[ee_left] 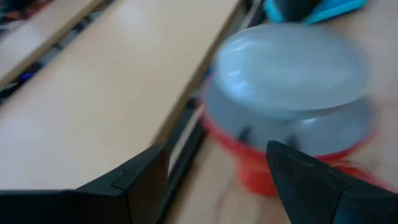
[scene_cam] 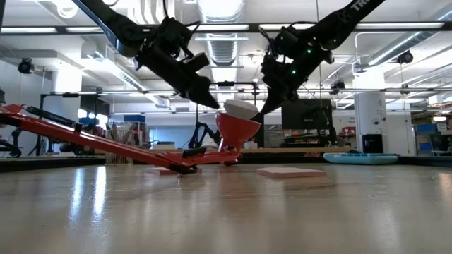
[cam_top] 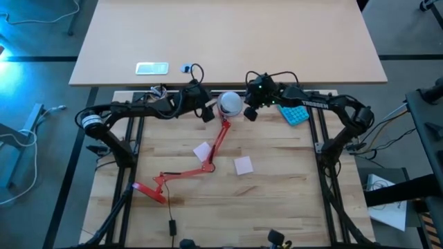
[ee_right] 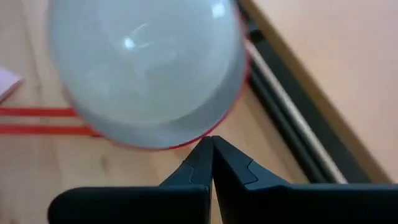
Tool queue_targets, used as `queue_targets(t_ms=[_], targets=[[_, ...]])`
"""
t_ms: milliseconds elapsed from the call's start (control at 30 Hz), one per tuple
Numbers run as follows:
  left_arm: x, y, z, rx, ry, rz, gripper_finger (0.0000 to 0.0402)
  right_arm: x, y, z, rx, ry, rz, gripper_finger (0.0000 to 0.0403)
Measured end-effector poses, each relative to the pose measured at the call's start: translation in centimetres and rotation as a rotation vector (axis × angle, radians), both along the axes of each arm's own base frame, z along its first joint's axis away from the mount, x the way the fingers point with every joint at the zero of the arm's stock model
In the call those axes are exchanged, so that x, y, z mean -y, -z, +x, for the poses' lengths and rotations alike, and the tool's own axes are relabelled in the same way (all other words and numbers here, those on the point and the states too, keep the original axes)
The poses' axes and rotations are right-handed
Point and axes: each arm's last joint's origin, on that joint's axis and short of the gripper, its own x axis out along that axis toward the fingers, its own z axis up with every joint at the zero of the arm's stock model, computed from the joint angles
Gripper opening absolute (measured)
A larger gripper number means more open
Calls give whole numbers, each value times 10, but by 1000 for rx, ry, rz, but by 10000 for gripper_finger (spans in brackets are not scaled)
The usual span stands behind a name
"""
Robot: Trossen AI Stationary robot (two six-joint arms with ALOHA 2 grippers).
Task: Screw lightbulb
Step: Insert the lightbulb into the red lamp
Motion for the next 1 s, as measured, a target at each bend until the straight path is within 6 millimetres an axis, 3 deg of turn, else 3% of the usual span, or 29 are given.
queue_targets(t_ms=[267,467,767,1000], targets=[[16,6,12,72,116,-59,258,13,-8,7,150,46,-64,2],[10,4,14,124,79,-19,258,11,-2,7,116,50,-18,2],[-8,6,0,24,-34,43,258,-4,0,4,72,64,103,2],[-4,2,-1,54,35,-15,258,2,-8,2,96,104,19,2]])
